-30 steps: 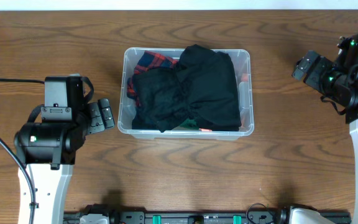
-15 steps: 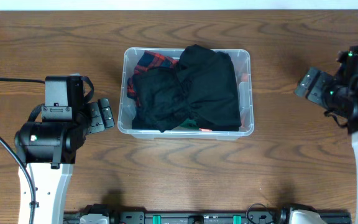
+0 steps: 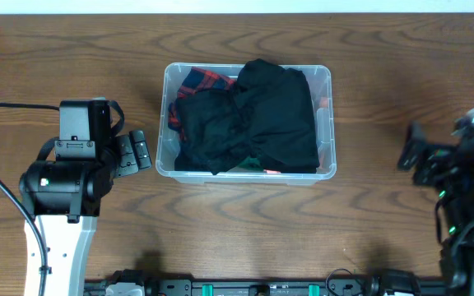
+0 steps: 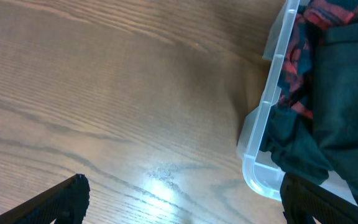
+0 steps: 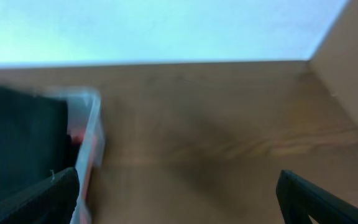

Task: Pack container

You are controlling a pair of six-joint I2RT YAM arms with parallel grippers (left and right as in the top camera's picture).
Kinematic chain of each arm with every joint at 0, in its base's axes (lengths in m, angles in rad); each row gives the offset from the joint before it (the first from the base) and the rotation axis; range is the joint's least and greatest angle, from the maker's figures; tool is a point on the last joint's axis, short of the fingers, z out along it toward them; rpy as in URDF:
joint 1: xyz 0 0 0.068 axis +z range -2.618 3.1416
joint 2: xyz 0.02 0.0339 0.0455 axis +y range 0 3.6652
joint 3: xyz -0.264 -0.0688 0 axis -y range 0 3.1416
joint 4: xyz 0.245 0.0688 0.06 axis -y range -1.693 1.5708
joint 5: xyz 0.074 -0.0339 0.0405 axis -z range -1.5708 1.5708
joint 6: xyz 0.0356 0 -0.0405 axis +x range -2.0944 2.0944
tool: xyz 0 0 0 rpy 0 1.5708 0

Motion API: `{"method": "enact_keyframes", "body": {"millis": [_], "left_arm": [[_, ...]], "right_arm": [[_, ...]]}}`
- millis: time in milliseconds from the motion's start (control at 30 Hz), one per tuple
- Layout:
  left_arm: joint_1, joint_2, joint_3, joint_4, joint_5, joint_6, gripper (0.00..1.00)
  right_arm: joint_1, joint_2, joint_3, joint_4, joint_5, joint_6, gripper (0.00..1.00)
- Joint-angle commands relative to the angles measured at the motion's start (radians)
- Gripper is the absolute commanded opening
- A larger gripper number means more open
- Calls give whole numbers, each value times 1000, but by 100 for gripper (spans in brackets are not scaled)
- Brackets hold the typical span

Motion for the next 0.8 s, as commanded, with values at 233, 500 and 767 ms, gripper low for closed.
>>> {"method": "enact_keyframes", "body": {"millis": [233, 500, 767], "left_arm": [[0, 3, 5, -2, -11, -11, 98], [0, 3, 5, -2, -11, -11, 98], [0, 3, 5, -2, -11, -12, 98]], "right_arm": [[79, -315, -467, 98, -99, -36, 99], [137, -517, -657, 140, -118, -32, 99], [147, -621, -740, 139, -119, -28, 99]]}}
